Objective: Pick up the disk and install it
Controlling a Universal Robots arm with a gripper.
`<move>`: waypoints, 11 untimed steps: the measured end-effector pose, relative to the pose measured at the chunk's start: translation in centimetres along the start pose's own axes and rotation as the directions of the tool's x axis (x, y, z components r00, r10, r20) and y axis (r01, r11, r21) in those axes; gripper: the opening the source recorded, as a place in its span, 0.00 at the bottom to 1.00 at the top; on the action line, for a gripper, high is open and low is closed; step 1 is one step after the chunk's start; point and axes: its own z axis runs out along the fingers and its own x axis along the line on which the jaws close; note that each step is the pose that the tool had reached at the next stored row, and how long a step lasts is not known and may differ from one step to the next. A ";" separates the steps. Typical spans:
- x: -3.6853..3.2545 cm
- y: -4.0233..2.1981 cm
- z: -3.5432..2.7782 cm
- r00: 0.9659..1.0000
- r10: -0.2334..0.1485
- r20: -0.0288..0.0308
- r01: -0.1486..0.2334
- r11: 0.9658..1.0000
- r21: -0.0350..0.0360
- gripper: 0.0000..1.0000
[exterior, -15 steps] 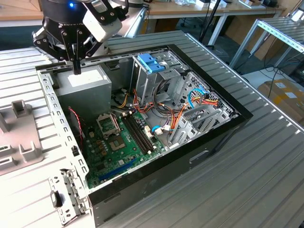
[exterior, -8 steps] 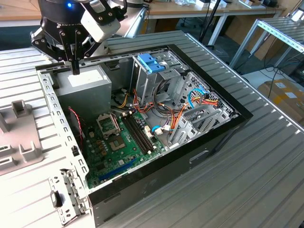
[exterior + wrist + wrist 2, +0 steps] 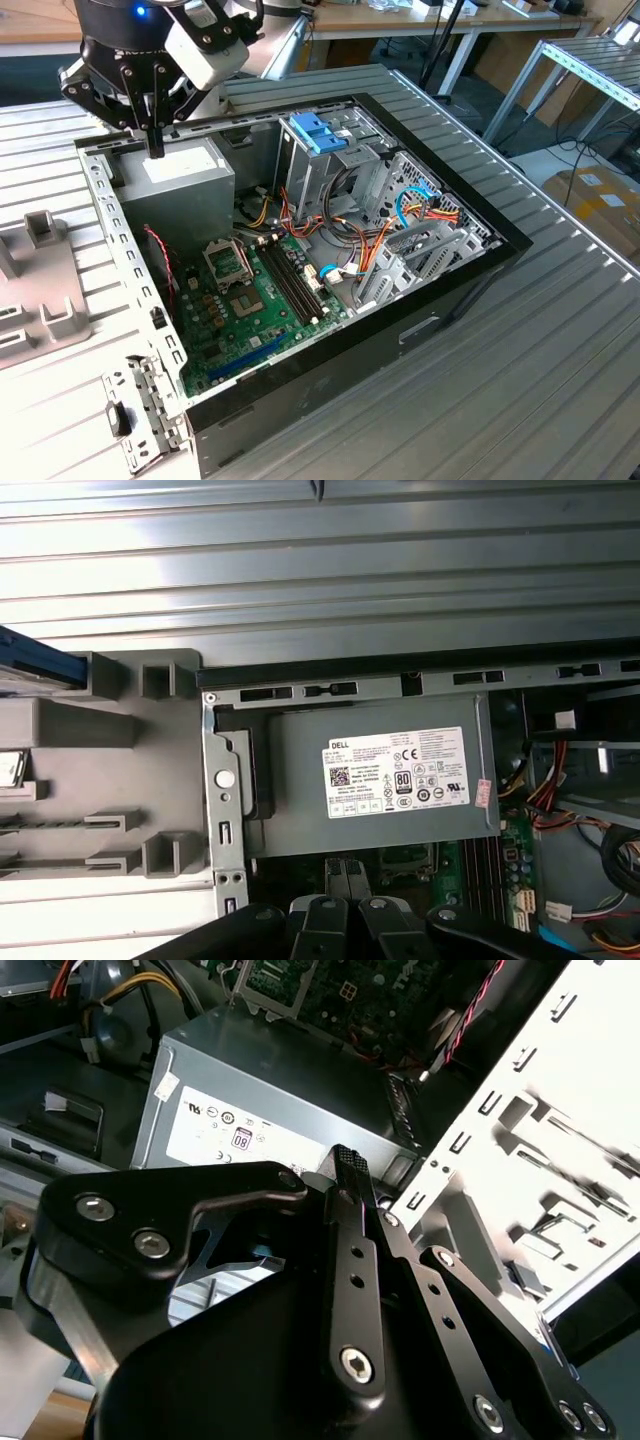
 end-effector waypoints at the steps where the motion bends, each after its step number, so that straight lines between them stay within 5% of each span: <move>1: 0.09 -0.01 0.00 1.000 0.000 0.000 0.000 1.000 0.000 0.11; 11: 0.61 -0.04 -0.01 1.000 0.000 0.000 0.000 1.000 0.000 0.11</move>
